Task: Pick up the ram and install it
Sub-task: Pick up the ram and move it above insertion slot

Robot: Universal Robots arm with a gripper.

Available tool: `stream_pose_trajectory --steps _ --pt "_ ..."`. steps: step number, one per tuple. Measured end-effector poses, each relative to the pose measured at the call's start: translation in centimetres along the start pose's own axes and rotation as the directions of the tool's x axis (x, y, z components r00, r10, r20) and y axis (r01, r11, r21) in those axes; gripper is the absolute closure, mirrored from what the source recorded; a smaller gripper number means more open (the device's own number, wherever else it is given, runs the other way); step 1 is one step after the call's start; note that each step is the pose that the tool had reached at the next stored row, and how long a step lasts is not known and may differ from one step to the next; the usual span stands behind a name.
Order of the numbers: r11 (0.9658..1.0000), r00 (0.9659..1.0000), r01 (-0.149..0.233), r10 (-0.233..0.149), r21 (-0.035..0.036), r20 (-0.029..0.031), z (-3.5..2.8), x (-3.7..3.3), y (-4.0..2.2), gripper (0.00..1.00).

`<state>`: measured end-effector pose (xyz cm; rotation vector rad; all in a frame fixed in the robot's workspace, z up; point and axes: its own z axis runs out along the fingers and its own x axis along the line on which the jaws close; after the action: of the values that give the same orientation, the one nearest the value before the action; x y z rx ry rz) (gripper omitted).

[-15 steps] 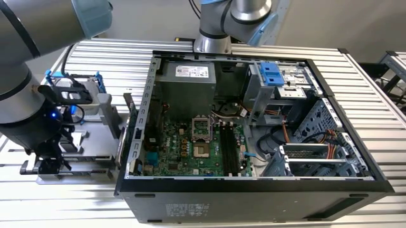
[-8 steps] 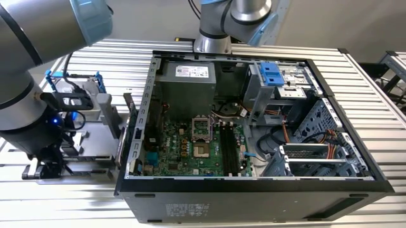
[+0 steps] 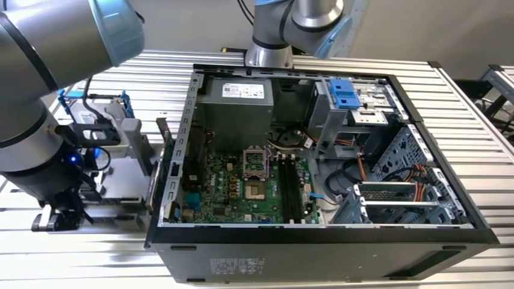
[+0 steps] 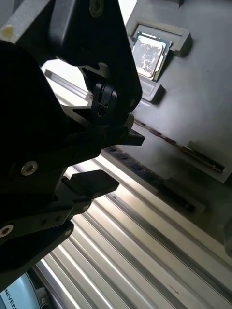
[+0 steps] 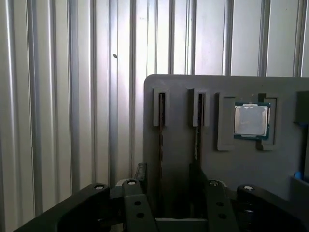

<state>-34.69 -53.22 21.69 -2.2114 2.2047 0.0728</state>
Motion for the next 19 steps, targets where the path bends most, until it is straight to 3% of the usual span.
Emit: stream_pose_trajectory --steps 19 --pt "1.0000 1.0000 -0.003 0.003 0.0014 -0.0008 2.30 0.21 -0.05 0.00"
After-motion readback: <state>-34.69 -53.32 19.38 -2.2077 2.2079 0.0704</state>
